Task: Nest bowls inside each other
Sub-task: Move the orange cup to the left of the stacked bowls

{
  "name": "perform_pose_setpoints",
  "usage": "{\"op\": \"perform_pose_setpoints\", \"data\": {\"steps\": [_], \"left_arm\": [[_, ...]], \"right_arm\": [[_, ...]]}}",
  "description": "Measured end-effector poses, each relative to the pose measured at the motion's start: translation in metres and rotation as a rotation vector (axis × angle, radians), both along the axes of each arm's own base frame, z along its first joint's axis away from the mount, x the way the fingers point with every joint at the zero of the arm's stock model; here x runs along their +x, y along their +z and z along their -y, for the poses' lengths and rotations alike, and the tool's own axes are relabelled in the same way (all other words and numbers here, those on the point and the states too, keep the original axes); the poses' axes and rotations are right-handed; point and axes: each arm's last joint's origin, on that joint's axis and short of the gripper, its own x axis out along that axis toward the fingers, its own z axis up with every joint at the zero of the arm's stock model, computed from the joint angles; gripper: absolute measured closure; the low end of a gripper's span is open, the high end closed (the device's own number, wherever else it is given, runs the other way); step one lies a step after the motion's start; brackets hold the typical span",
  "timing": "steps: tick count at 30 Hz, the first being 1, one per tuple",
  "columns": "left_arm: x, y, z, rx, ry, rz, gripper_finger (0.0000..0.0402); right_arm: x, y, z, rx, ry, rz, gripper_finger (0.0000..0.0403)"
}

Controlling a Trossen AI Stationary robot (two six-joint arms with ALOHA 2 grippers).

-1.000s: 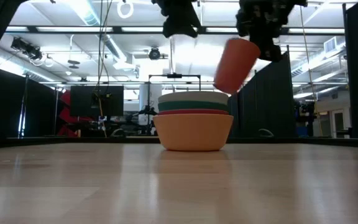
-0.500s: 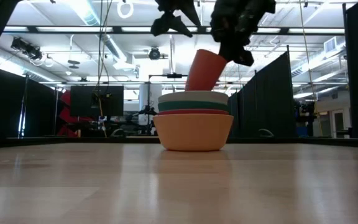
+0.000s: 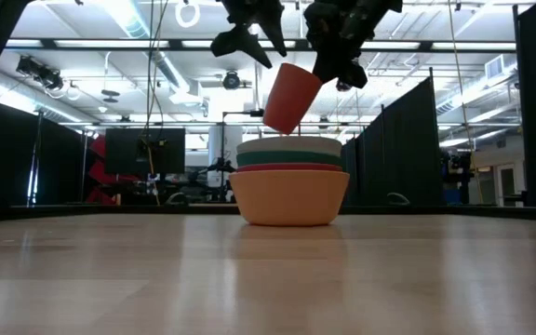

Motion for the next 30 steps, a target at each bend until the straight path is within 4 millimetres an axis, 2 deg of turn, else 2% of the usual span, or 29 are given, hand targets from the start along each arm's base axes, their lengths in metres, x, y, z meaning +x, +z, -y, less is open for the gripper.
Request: {"op": "perform_pose_setpoints", "data": {"steps": [25, 27, 30], "left_arm": [[0.011, -0.017, -0.006, 0.003, 0.018, -0.054, 0.0244], [0.012, -0.017, -0.006, 0.002, 0.018, -0.055, 0.0251], [0.012, -0.017, -0.006, 0.005, 0.017, -0.050, 0.0283]], "right_arm": [[0.002, 0.001, -0.002, 0.006, 0.001, 0.012, 0.0403], [0.001, 0.000, -0.002, 0.008, 0.001, 0.007, 0.0403], [0.001, 0.000, -0.002, 0.007, 0.002, 0.008, 0.0403]]}}
